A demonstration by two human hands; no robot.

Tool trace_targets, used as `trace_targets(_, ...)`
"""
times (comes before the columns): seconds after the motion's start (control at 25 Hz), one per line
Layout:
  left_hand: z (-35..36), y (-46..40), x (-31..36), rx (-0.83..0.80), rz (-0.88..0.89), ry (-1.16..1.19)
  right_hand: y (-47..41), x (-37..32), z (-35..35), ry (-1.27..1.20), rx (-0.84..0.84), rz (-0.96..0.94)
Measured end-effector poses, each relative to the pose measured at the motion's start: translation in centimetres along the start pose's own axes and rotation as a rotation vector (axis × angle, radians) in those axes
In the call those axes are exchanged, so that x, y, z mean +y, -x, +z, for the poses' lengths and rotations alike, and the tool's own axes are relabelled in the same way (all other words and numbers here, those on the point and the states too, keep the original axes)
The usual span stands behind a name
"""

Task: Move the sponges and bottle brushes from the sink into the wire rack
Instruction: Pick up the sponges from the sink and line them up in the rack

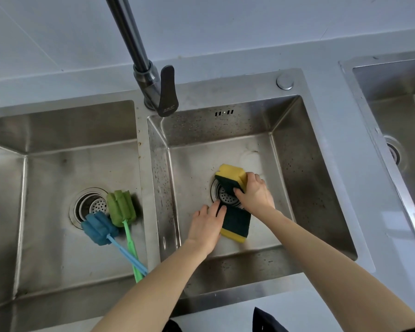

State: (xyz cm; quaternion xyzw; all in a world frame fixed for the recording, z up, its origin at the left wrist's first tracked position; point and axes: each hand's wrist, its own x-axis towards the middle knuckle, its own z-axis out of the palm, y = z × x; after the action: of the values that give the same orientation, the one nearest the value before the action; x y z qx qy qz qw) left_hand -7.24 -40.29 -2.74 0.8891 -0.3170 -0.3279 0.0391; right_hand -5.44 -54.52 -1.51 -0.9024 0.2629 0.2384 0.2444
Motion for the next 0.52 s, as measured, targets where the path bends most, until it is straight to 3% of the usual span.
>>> trace_targets(0.28, -1.2, 0.1, -1.2, 0.056, -0.060, 0.096, 0.9, 0.4, -1.1, -0.091, 0.079, 0.025)
trace_targets(0.52, -4.1, 0.7, -0.8, 0.186, -0.228, 0.319, 1.4, 0.1, -2.8, -0.241, 0.198, 0.088)
